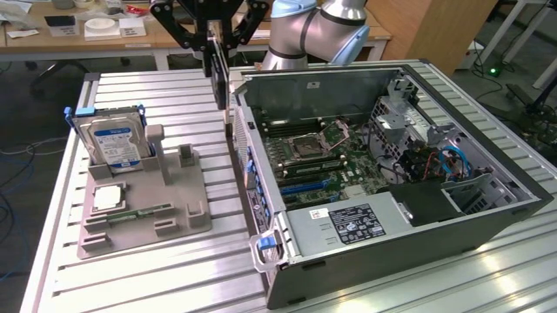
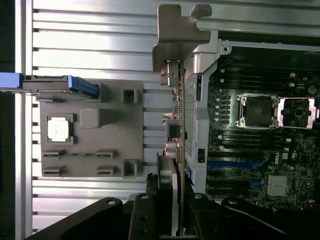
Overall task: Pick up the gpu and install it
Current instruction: 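Pick up the gpu and move the gpu toward the slot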
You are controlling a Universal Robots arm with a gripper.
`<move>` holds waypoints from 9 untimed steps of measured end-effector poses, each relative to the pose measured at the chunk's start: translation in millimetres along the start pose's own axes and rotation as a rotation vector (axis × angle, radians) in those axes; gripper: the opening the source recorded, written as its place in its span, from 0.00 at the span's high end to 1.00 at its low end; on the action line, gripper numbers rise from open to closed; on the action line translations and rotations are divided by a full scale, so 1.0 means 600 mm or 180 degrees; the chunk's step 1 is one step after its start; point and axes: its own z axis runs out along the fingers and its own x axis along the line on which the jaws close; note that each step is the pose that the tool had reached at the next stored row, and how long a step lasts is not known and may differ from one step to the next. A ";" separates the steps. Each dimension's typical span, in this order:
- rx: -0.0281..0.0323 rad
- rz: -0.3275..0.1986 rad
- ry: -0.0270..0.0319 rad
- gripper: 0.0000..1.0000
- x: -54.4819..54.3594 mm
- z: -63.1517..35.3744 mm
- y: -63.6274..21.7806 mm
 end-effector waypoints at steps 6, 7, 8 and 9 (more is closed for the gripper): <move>0.0000 0.0000 0.0000 0.72 -0.007 0.000 0.000; 0.0000 0.0000 0.0000 0.72 -0.008 0.000 0.000; 0.0000 0.0000 0.0000 0.72 -0.008 0.000 0.000; 0.0000 0.0000 0.0000 0.72 -0.009 0.000 0.000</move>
